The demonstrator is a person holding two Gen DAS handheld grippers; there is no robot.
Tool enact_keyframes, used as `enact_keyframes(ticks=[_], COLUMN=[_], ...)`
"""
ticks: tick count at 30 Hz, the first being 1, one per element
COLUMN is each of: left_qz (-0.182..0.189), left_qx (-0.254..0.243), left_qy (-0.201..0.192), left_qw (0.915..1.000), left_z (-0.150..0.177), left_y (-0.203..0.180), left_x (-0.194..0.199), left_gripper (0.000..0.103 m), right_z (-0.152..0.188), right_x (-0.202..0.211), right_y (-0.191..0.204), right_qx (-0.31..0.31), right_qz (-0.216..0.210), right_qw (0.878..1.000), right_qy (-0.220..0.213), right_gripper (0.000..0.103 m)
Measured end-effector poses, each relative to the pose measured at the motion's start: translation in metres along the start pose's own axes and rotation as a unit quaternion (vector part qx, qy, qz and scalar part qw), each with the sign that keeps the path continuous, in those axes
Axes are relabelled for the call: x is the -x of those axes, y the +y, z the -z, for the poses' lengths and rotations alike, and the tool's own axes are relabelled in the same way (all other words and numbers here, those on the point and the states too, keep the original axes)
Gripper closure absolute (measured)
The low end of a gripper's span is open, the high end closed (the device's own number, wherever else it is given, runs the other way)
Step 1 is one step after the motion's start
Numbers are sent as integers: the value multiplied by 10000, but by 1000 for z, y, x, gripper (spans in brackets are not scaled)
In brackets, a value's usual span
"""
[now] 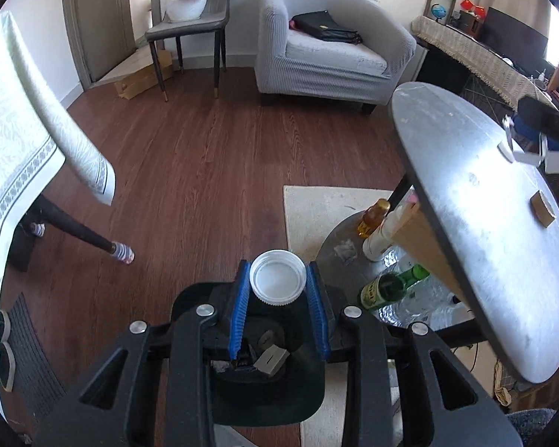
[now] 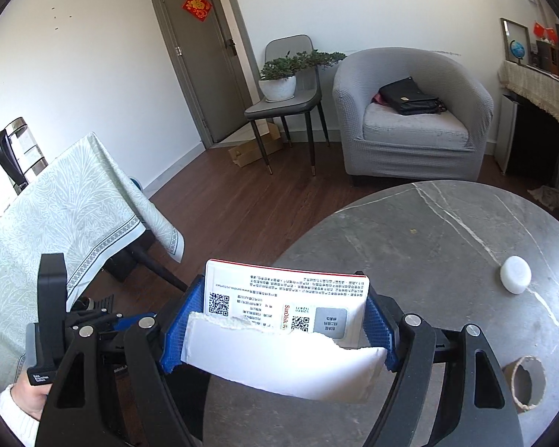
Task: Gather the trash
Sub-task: 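Lift and carry the card and lid over the green bin, then open the left tool to drop the white lid into the bin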
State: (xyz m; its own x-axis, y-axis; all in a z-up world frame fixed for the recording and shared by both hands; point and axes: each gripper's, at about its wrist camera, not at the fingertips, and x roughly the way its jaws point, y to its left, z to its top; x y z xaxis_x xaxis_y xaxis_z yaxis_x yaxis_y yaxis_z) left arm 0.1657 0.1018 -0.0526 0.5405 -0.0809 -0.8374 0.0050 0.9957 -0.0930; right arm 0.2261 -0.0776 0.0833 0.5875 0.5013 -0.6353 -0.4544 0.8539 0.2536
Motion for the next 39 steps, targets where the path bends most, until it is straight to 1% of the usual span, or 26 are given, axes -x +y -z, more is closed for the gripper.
enact_keyframes(ticks=[4,9,12,15,20,23,25,30,31,34,36,39], left_qz=[-29,-155,-12,-36,-111,-47,-32,-186,-183,-163,-168,-154], left_qx=[124,161,234,164,108,141,187,210,241,311,337,418], left_qy=[315,624,839,1038,1415,1546,1710,2041,2092,2166,2144,2022], left_qw=[9994,9978,9962,9945,9898,9879,9851,9785,9774,9756,9760,9783], left_z=[22,37,49,61,78,87,94,110,112,118,119,117], left_y=[19,39,49,58,70,77,83,95,98,107,111,117], left_x=[-13,-33,-44,-55,-77,-89,-99,-116,-119,-122,-121,-114], left_gripper=[70,70,70,70,70,70,70,70,70,65,58,57], right_z=[0,2,2,3,8,10,12,13,14,16,18,24], right_x=[-16,-37,-48,-60,-77,-86,-93,-109,-112,-119,-125,-134], right_y=[25,57,71,83,102,111,118,128,131,139,143,147], right_qx=[167,385,483,540,629,694,735,749,756,803,835,892], right_qz=[-163,-308,-378,-473,-559,-596,-604,-642,-657,-676,-672,-632], right_qw=[9996,9982,9972,9959,9938,9924,9915,9899,9896,9884,9873,9854], right_qy=[132,337,433,554,731,828,893,1014,1033,1101,1168,1301], right_gripper=[25,25,25,25,25,25,25,25,25,25,25,25])
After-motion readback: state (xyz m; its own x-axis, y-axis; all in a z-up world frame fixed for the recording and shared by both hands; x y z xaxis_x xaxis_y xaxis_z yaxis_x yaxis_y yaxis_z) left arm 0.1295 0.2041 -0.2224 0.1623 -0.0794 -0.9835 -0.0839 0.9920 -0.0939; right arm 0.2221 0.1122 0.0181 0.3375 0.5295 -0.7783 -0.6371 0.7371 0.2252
